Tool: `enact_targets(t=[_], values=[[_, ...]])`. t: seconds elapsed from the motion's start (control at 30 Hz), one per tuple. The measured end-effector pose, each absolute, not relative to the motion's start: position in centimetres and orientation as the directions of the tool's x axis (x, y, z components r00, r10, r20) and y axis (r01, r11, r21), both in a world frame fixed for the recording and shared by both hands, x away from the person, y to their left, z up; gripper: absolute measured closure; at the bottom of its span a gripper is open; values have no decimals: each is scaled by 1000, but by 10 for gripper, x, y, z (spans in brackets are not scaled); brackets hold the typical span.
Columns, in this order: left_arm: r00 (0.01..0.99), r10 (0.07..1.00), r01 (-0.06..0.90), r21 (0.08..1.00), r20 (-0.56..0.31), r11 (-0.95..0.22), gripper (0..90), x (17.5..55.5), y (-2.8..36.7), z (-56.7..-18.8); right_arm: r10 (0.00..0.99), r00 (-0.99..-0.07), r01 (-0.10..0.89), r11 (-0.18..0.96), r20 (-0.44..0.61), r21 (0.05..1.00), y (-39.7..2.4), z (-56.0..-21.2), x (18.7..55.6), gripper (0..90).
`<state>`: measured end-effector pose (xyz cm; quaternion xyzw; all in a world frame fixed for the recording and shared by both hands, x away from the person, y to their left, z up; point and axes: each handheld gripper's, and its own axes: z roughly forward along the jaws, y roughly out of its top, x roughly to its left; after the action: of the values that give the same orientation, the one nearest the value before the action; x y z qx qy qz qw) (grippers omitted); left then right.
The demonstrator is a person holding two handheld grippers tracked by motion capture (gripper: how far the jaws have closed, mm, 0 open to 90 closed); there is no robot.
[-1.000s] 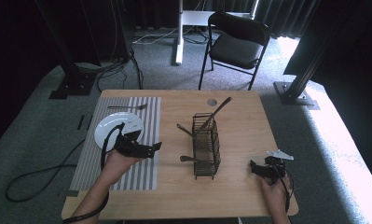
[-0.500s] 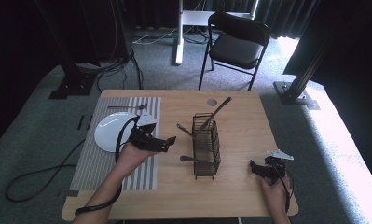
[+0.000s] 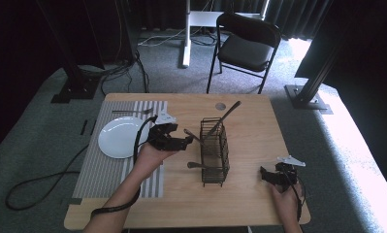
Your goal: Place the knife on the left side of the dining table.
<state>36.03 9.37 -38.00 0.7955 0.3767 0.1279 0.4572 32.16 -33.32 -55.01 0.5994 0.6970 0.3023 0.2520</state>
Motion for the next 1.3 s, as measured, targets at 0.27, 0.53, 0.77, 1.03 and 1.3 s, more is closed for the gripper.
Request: enact_targets(t=[0.27, 0.53, 0.77, 1.03, 1.3], values=[[686, 712, 491, 818, -152, -299, 428, 362, 87, -386, 988, -154, 683, 99, 11, 724, -333, -550, 322, 116], [693, 703, 486, 824, -160, -292, 612, 361, 83, -386, 988, -154, 683, 99, 11, 724, -333, -550, 322, 116], [703, 703, 450, 834, -109, -320, 699, 358, 81, -386, 988, -154, 683, 99, 11, 724, -333, -550, 322, 116], [739, 654, 449, 841, -159, -303, 738, 355, 80, -382, 988, -154, 683, 99, 11, 724, -333, -550, 322, 116], [753, 643, 428, 847, -140, -316, 747, 355, 71, -377, 988, -154, 684, 97, 12, 723, -333, -550, 322, 116]])
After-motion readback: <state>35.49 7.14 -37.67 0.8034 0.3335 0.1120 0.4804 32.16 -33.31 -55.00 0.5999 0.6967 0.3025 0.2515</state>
